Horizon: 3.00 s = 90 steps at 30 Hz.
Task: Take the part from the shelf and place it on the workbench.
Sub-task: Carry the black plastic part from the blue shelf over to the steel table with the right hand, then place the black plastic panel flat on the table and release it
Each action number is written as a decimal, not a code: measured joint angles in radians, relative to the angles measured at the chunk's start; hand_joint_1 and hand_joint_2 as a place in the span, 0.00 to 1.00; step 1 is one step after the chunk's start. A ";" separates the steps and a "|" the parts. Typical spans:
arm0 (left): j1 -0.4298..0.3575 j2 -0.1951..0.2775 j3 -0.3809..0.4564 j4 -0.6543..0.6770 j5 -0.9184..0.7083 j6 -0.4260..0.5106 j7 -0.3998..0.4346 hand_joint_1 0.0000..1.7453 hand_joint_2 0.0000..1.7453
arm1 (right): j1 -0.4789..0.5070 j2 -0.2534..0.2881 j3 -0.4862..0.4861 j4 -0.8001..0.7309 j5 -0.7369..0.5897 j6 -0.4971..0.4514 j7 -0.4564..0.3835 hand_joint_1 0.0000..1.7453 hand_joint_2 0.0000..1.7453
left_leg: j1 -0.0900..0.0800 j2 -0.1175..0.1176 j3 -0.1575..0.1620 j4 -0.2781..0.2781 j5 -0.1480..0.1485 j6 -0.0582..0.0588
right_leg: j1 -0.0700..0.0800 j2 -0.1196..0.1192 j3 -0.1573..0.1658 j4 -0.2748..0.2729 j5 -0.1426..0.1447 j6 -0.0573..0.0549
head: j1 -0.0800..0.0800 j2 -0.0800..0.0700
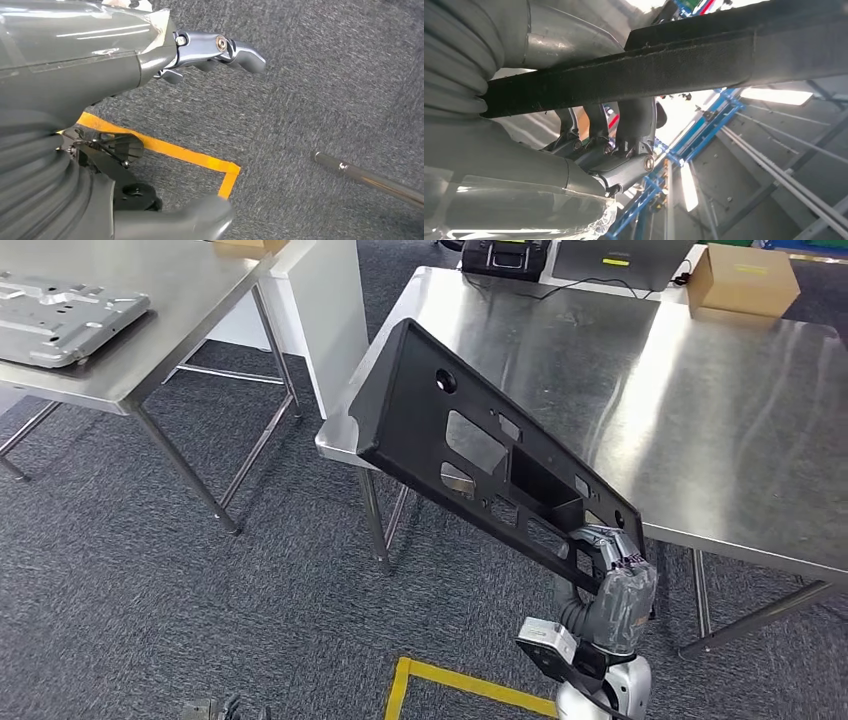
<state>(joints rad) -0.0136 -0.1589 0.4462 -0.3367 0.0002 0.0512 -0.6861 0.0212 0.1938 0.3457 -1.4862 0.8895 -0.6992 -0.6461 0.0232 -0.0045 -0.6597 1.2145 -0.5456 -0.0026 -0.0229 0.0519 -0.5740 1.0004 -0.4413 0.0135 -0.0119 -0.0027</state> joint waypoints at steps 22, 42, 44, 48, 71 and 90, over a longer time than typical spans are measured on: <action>-0.010 -0.015 0.111 -0.013 -0.110 -0.060 -0.009 0.00 1.00 | 0.016 0.010 0.006 -0.040 0.047 0.000 0.025 1.00 1.00 | -0.016 -0.025 0.081 -0.204 0.087 0.053 | -0.004 0.022 -0.010 -0.023 0.014 0.047 | 0.005 0.000; -0.004 -0.024 0.155 -0.028 -0.139 -0.061 -0.008 0.00 1.00 | 0.026 0.017 0.006 -0.049 0.045 0.000 0.020 1.00 1.00 | 0.015 0.013 -0.006 0.033 -0.046 -0.005 | -0.008 -0.039 0.018 0.019 -0.045 0.001 | -0.001 0.000; -0.001 -0.024 0.161 -0.029 -0.149 -0.061 -0.008 0.00 1.00 | 0.027 0.017 0.006 -0.049 0.043 0.000 0.018 1.00 1.00 | 0.009 0.012 -0.072 0.099 -0.033 0.007 | 0.005 -0.035 0.034 0.019 -0.059 -0.011 | -0.001 0.000; -0.001 -0.024 0.188 -0.042 -0.186 -0.071 -0.008 0.00 1.00 | 0.025 0.020 0.006 -0.050 0.036 0.000 0.008 1.00 1.00 | -0.018 0.002 -0.018 -0.107 0.124 0.062 | 0.023 -0.023 0.075 0.016 -0.093 -0.015 | 0.003 0.000; -0.009 -0.046 0.306 -0.083 -0.293 -0.103 -0.007 0.00 1.00 | 0.010 0.028 0.005 -0.060 0.020 0.000 -0.008 1.00 1.00 | -0.004 0.006 0.078 -0.078 -0.007 0.001 | 0.000 -0.056 -0.004 0.011 -0.013 -0.006 | 0.003 0.000; -0.015 -0.057 0.351 -0.089 -0.315 -0.109 -0.004 0.00 1.00 | -0.010 0.024 0.012 -0.057 0.020 0.000 0.005 1.00 1.00 | -0.016 -0.001 0.085 -0.227 0.099 0.061 | 0.015 -0.050 -0.129 0.288 -0.146 0.022 | 0.006 0.000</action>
<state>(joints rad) -0.0287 -0.2156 0.7974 -0.4261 -0.3148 -0.0583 -0.6903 0.0116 0.2173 0.3580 -1.5429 0.9099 -0.6990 -0.6414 0.0068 -0.0055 -0.5743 0.9873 -0.4468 0.0583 -0.0078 0.0018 -0.7025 1.2885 -0.5877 0.0353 -0.0054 -0.0027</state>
